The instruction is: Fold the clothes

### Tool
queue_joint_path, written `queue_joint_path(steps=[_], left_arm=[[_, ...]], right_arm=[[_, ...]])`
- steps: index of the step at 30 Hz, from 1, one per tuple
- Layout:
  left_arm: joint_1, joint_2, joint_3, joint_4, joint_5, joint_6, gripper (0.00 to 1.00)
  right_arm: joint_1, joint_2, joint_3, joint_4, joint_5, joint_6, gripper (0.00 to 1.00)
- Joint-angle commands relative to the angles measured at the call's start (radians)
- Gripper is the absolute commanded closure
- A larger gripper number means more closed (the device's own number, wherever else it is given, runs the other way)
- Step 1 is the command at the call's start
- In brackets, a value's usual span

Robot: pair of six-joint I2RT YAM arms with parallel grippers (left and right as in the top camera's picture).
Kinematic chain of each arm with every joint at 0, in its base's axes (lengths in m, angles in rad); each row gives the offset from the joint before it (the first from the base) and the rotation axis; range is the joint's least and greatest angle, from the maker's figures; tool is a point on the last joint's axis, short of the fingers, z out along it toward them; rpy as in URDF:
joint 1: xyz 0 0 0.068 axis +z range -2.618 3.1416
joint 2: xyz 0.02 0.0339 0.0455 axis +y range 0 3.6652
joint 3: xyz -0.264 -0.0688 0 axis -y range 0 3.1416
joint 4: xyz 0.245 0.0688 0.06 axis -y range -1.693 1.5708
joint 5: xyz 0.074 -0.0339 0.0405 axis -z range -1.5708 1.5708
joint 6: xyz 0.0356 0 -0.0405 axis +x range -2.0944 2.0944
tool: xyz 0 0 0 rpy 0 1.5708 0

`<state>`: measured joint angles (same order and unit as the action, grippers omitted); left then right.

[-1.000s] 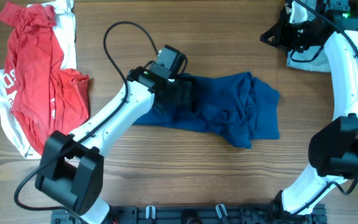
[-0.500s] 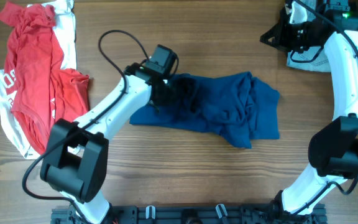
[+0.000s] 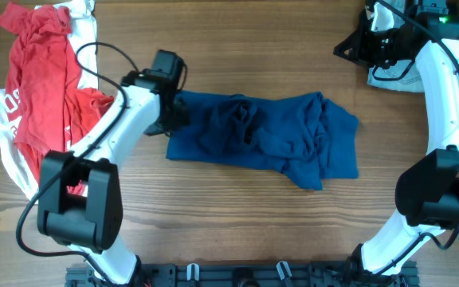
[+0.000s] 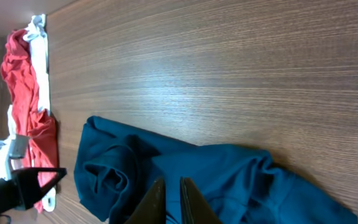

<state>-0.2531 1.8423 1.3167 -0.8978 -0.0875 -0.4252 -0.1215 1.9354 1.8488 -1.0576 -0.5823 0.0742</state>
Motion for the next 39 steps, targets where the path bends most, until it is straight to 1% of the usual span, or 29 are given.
queue_joint_path(steps=[1, 7, 15, 19, 23, 27, 35, 39], left_arm=[[-0.018, 0.004, 0.007, 0.040, 0.073, 0.029, 0.96], [-0.112, 0.015, 0.005, 0.093, 0.071, 0.029, 0.96], [-0.213, 0.098, 0.006, 0.108, 0.045, 0.028, 0.96], [-0.291, 0.093, 0.016, 0.152, 0.046, 0.028, 0.96], [-0.367, 0.093, 0.045, 0.167, 0.045, 0.028, 0.96], [-0.431, 0.093, 0.046, 0.230, 0.040, 0.030, 0.96], [-0.463, 0.090, 0.053, 0.269, 0.039, 0.028, 0.96], [-0.457, 0.055, 0.098, 0.249, 0.042, 0.033, 0.96]], right_arm=[[-0.002, -0.010, 0.017, 0.000, 0.010, -0.003, 0.91], [-0.002, -0.010, 0.017, -0.002, 0.010, -0.004, 0.91], [-0.002, -0.010, 0.017, -0.027, 0.027, -0.023, 0.91], [-0.002, -0.010, 0.017, -0.028, 0.066, -0.023, 0.91], [-0.002, -0.010, 0.017, -0.026, 0.066, -0.023, 0.91], [-0.002, -0.010, 0.017, -0.027, 0.067, -0.023, 0.91], [-0.002, -0.010, 0.017, -0.031, 0.073, -0.026, 0.91], [-0.002, -0.010, 0.013, -0.108, 0.154, -0.018, 0.88]])
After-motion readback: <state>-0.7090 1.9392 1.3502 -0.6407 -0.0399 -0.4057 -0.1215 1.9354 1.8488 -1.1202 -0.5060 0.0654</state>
